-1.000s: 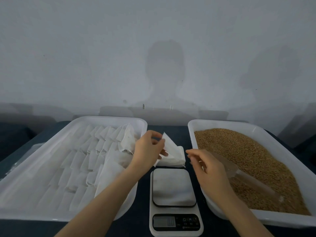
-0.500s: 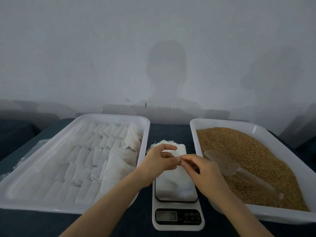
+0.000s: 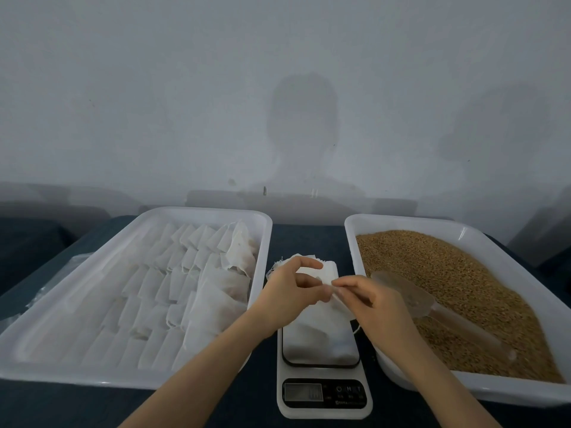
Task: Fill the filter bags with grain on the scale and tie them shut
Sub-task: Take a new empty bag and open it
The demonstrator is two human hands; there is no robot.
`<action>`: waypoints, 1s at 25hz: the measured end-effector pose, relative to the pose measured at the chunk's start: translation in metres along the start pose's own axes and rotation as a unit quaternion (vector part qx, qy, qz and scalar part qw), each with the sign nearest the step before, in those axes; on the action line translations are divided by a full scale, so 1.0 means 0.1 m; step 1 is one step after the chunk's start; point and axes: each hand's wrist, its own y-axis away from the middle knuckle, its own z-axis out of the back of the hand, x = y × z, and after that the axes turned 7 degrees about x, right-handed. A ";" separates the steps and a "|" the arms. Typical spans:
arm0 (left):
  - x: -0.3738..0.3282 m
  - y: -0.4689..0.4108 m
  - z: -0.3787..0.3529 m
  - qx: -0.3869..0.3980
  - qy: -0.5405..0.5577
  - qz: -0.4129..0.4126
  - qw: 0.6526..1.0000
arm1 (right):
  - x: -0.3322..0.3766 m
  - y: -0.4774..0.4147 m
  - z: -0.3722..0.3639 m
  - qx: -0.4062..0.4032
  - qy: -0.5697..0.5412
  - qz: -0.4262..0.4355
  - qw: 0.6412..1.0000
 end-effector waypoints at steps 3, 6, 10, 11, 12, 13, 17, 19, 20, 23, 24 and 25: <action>0.01 -0.01 -0.02 0.011 0.009 0.014 1.000 | -0.01 0.02 0.00 -0.011 0.023 0.000 1.000; 0.02 -0.02 -0.02 0.004 0.035 0.018 0.999 | 0.01 0.04 -0.03 0.023 0.130 0.087 0.987; 0.02 0.00 -0.02 0.030 0.021 -0.018 0.999 | 0.01 0.03 -0.08 0.028 0.207 0.106 0.972; 0.02 0.01 -0.03 0.039 0.007 -0.036 0.999 | 0.00 0.02 -0.08 0.025 0.208 0.098 0.973; 0.03 0.02 -0.04 0.047 -0.009 -0.053 0.997 | 0.00 0.02 -0.08 0.022 0.204 0.090 0.975; 0.04 0.02 -0.05 0.052 -0.024 -0.068 0.996 | -0.01 0.01 -0.08 0.021 0.196 0.083 0.977; 0.04 0.00 -0.05 0.027 -0.014 -0.091 0.995 | -0.01 0.01 -0.04 0.042 0.165 0.076 0.982; 0.03 0.00 -0.03 0.011 0.004 -0.084 0.996 | 0.00 0.02 -0.05 0.057 0.132 0.059 0.988; 0.03 0.00 -0.02 0.008 0.008 -0.079 0.997 | 0.00 0.01 -0.05 0.059 0.101 0.034 0.993; 0.04 -0.03 0.00 -0.062 -0.025 -0.069 0.995 | -0.01 0.00 -0.01 0.038 0.011 -0.019 0.999; 0.03 -0.04 0.02 -0.097 -0.039 -0.050 0.993 | -0.01 0.00 0.00 0.027 0.014 -0.015 0.999; 0.03 -0.05 0.05 -0.112 -0.045 -0.021 0.992 | -0.01 0.00 0.01 0.019 0.017 -0.014 1.000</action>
